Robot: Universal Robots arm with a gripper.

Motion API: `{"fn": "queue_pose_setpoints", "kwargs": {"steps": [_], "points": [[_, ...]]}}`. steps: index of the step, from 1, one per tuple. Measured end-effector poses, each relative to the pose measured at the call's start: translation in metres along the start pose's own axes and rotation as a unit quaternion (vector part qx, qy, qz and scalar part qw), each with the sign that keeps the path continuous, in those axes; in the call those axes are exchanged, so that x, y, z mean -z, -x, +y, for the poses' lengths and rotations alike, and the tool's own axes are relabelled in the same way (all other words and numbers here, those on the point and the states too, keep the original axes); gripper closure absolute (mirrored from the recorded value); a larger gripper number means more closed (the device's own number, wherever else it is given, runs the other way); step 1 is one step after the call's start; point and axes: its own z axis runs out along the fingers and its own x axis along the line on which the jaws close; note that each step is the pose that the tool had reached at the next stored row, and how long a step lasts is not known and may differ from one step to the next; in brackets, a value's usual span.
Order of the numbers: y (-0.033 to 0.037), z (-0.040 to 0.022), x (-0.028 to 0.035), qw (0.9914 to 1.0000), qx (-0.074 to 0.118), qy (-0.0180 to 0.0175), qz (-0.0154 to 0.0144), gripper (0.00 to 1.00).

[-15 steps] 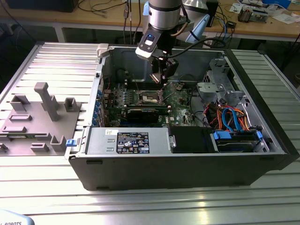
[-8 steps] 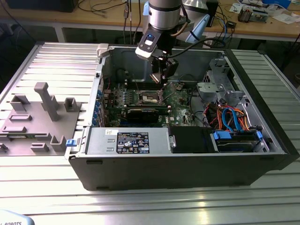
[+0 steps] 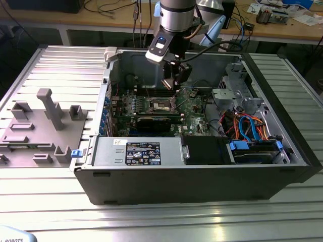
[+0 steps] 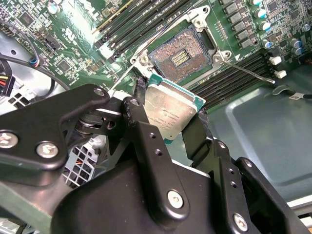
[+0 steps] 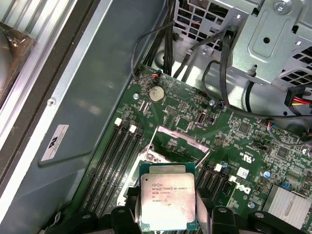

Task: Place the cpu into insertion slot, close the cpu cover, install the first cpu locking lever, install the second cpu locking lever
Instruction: 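Place the cpu into insertion slot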

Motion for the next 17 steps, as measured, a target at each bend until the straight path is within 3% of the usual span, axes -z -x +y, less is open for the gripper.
{"fn": "queue_pose_setpoints", "kwargs": {"steps": [17], "points": [[0.0, 0.0, 0.0, 0.99998, -0.006, 0.0001, -0.0004, 0.46]]}}
